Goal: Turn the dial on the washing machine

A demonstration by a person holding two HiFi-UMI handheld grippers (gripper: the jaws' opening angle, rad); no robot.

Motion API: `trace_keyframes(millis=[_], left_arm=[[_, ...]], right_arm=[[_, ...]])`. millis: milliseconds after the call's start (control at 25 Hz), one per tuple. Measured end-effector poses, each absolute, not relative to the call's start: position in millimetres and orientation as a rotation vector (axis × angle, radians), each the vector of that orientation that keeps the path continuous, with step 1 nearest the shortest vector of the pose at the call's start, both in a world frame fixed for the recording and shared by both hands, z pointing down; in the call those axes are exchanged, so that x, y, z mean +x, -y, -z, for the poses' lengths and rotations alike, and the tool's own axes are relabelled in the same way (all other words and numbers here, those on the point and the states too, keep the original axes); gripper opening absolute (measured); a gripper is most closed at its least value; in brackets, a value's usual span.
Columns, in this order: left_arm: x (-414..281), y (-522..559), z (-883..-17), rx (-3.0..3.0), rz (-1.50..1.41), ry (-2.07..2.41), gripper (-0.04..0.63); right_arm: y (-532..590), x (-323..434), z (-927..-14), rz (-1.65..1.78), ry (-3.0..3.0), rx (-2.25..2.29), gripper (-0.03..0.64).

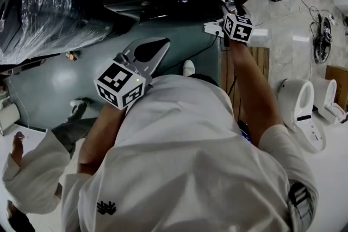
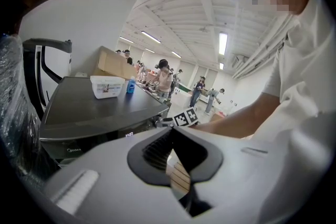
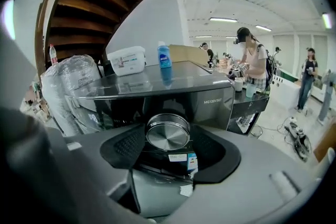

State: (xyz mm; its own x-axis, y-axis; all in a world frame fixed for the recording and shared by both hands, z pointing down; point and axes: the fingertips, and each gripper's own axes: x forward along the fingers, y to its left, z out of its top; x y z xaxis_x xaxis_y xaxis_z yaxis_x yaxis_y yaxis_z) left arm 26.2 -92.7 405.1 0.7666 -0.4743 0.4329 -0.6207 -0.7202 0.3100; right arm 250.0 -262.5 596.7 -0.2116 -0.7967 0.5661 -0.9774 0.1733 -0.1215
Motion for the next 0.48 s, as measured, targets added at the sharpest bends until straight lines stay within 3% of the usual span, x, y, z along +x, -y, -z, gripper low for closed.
trace_keyframes(millis=[480], left_arm=[[24, 91, -405, 2.513, -0.452, 0.840, 0.055]], right_arm=[[256, 231, -603, -0.262, 1.991, 1.518, 0.278]])
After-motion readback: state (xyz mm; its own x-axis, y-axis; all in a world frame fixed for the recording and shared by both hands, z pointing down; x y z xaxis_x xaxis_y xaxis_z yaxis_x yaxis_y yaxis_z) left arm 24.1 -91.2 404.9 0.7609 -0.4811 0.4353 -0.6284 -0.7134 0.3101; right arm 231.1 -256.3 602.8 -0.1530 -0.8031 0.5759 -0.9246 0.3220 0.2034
